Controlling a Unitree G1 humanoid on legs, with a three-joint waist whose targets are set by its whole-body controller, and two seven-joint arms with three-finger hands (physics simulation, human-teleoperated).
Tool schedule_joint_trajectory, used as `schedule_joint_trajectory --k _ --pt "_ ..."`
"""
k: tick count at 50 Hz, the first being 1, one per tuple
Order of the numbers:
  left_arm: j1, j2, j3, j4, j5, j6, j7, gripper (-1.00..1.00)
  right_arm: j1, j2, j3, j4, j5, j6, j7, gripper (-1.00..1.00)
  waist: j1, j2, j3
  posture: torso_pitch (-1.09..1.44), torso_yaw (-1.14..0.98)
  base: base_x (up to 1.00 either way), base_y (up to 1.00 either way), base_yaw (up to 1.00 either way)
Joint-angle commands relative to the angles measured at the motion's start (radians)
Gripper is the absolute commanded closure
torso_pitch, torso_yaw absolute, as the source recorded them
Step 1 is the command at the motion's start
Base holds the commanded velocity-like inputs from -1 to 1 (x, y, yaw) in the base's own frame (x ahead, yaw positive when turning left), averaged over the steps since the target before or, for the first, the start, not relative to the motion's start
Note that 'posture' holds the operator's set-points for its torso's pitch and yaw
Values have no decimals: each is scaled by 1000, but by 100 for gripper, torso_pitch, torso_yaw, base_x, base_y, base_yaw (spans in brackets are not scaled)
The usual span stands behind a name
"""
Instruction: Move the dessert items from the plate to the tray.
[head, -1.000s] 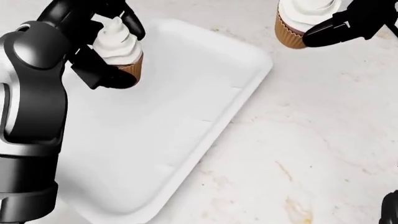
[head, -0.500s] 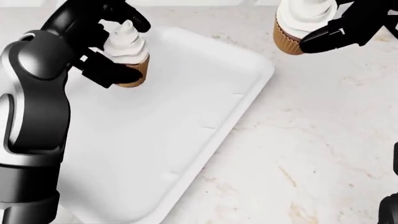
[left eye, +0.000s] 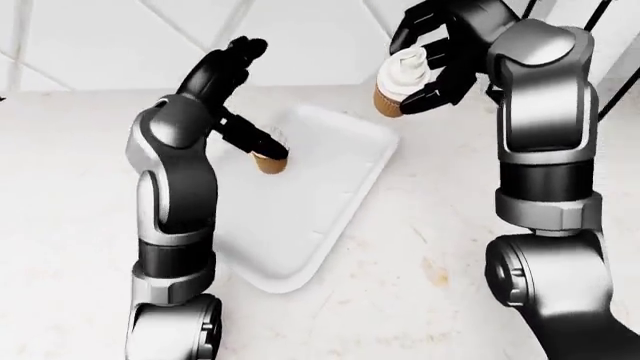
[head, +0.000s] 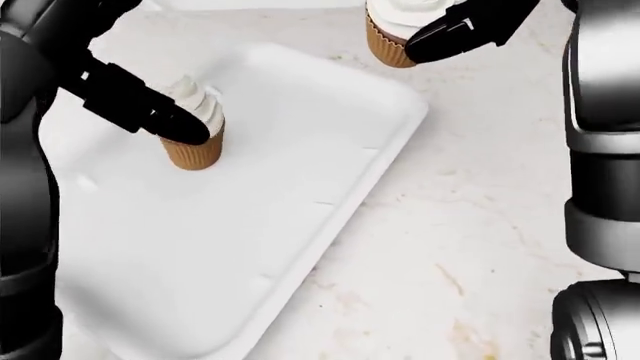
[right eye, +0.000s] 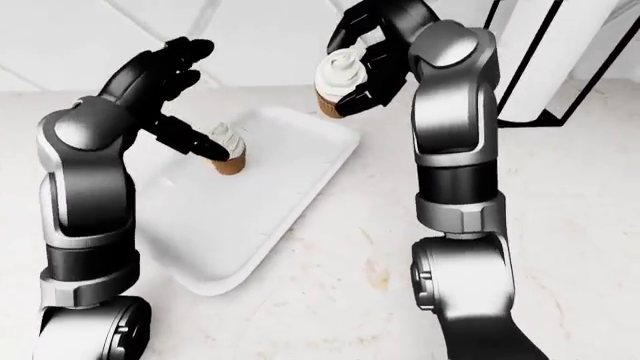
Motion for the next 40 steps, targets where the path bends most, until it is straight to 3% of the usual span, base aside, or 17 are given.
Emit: schedule_joint_trajectory --k 1,9,16,31,40 --pt "11 13 1 -76 0 10 -14 -100 -39 7 -3 -8 -5 -29 -33 98 5 -6 -24 0 0 0 0 0" --pt "73 47 10 -271 10 101 -112 -100 -69 84 28 79 -20 -67 -76 98 2 10 -28 0 0 0 0 0" --pt "135 47 15 -354 12 119 -136 -100 -60 164 58 153 -41 -114 -115 98 -3 18 -38 0 0 0 0 0" --pt "159 52 30 -355 -11 102 -122 -100 -55 292 96 251 -53 -122 -137 97 -9 28 -46 0 0 0 0 0" --pt "174 51 31 -354 -22 94 -108 -100 -45 330 101 336 -10 -145 -188 98 -12 32 -52 0 0 0 0 0"
